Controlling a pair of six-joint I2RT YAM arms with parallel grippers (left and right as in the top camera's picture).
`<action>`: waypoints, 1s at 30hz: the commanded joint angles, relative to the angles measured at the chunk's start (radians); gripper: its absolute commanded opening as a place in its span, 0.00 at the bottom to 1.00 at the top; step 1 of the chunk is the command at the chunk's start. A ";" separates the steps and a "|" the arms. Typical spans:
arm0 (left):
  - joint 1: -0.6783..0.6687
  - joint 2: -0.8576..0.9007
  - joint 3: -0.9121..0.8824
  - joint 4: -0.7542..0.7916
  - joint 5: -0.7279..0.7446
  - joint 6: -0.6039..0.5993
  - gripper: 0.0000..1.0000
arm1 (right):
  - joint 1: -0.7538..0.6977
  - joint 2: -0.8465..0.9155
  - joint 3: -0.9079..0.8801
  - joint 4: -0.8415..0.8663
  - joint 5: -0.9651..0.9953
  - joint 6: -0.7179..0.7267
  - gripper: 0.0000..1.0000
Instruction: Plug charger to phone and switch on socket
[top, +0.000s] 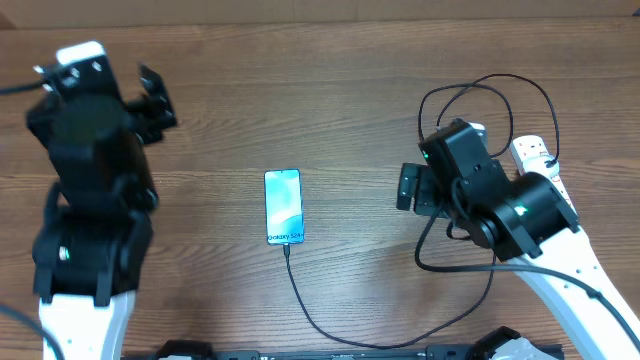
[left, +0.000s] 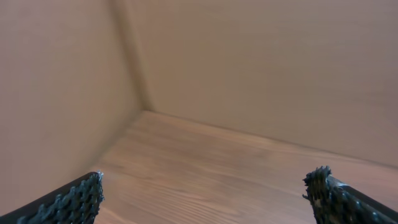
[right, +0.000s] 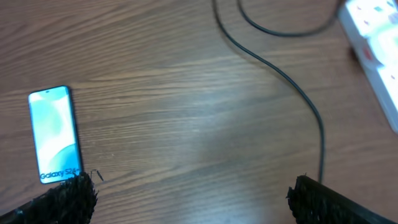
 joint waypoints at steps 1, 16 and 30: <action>0.101 0.050 -0.001 0.069 0.032 0.134 1.00 | -0.002 -0.060 0.013 -0.047 0.078 0.148 1.00; 0.129 -0.106 -0.044 0.197 0.195 0.232 1.00 | -0.002 -0.274 0.013 -0.356 0.329 0.524 1.00; 0.130 -0.683 -0.502 0.497 0.249 0.230 1.00 | -0.002 -0.288 0.013 -0.356 0.428 0.711 1.00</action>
